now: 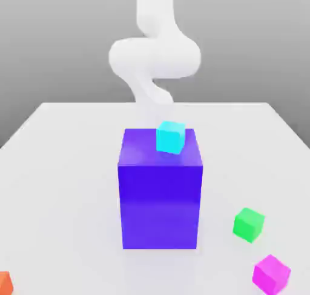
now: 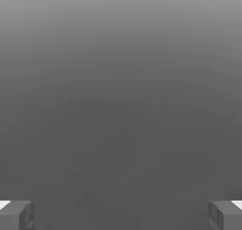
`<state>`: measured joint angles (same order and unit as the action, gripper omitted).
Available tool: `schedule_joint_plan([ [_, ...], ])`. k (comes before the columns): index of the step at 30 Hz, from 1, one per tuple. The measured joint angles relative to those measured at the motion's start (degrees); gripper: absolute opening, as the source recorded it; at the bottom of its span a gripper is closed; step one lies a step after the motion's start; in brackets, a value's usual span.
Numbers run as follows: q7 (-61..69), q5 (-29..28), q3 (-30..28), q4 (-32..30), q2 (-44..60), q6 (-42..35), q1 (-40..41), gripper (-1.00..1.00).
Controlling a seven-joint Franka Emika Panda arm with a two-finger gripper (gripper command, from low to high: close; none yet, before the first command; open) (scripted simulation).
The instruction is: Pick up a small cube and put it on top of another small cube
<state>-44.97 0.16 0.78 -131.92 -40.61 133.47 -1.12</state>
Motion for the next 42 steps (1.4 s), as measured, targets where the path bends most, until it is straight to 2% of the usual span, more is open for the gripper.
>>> schedule_joint_plan([
  [15,3.7,-1.1,6.2,-0.8,31.5,10.2,-6.1,0.00],
  [27,3.4,-6.5,9.0,-1.4,56.6,18.1,-12.8,0.00],
  [32,1.7,-9.6,7.2,0.1,67.1,24.4,-15.4,0.00],
  [33,1.4,-10.1,6.6,0.5,68.9,25.8,-15.9,-1.00],
  [39,1.2,-10.3,6.3,0.7,69.8,26.6,-16.2,-1.00],
  [42,1.9,-9.3,7.4,-0.2,66.3,23.8,-15.3,-1.00],
])
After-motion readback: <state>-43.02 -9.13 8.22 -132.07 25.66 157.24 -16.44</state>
